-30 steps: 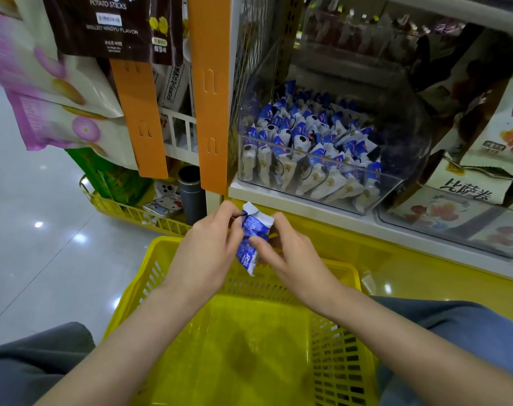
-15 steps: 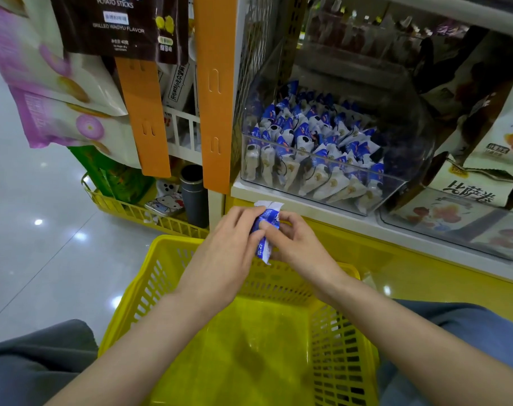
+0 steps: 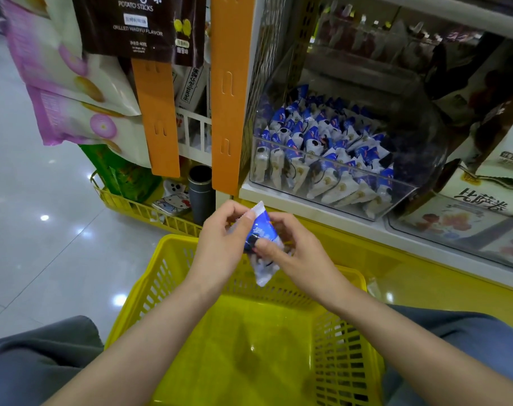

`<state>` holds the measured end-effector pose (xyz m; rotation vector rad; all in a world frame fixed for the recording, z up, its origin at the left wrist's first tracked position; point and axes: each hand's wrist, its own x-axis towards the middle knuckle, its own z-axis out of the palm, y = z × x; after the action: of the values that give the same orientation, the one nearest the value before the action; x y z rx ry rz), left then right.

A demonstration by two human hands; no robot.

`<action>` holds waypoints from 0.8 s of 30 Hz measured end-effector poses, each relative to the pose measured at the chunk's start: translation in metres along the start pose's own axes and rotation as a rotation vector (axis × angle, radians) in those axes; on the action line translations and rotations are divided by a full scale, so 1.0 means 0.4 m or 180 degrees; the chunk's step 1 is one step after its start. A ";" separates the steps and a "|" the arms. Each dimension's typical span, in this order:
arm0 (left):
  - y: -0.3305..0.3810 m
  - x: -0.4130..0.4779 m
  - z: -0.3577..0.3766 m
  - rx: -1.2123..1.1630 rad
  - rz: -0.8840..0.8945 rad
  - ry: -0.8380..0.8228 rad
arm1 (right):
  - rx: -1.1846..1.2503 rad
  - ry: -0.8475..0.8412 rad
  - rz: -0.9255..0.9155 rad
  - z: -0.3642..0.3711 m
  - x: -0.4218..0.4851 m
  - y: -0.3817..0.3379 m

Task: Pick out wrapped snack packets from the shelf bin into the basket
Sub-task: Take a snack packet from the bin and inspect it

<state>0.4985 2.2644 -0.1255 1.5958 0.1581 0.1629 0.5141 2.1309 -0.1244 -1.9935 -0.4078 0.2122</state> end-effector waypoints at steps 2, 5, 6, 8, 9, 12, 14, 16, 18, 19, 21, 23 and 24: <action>0.003 0.004 -0.002 -0.0251 -0.0203 0.0112 | 0.0185 -0.0076 0.0155 -0.003 0.002 -0.004; 0.004 0.006 -0.003 -0.0690 -0.0558 0.0232 | 0.0137 -0.0062 0.0205 -0.011 0.008 -0.008; 0.005 0.006 -0.003 -0.0874 -0.0680 0.0238 | 0.0218 -0.0008 0.0261 -0.014 0.010 -0.009; 0.009 0.009 -0.004 -0.1225 -0.0942 0.0147 | 0.0467 0.0204 0.0375 -0.017 0.012 -0.008; 0.010 0.011 -0.003 -0.1390 -0.1074 0.0010 | 0.0639 0.0333 0.0440 -0.018 0.013 -0.008; 0.012 0.004 0.007 -0.1224 -0.1267 -0.0512 | 0.1246 0.0528 0.0721 -0.018 0.011 -0.010; 0.014 -0.004 0.016 -0.1018 -0.1188 -0.0603 | 0.1159 0.0467 0.0687 -0.023 0.009 -0.016; 0.015 -0.004 0.017 -0.1019 -0.1104 -0.0468 | 0.0765 0.0337 0.0448 -0.031 0.004 -0.025; 0.021 0.003 0.010 -0.0998 -0.1012 -0.0371 | 0.0333 0.0336 0.0188 -0.051 0.003 -0.038; 0.023 0.008 0.006 -0.1001 -0.0964 -0.0358 | 0.0158 0.0429 0.0056 -0.070 0.007 -0.047; 0.030 0.013 0.000 -0.1044 -0.0916 -0.0341 | -0.0124 0.0781 -0.0216 -0.129 0.026 -0.070; 0.035 0.015 -0.003 -0.1056 -0.0895 -0.0324 | -0.0518 0.1204 -0.0443 -0.205 0.068 -0.094; 0.037 0.016 -0.004 -0.1062 -0.0881 -0.0319 | -0.0762 0.1361 -0.0491 -0.241 0.096 -0.102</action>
<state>0.5046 2.2669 -0.1108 1.2324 0.2580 -0.1019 0.5732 2.0811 -0.0439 -2.1577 -0.3175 -0.3715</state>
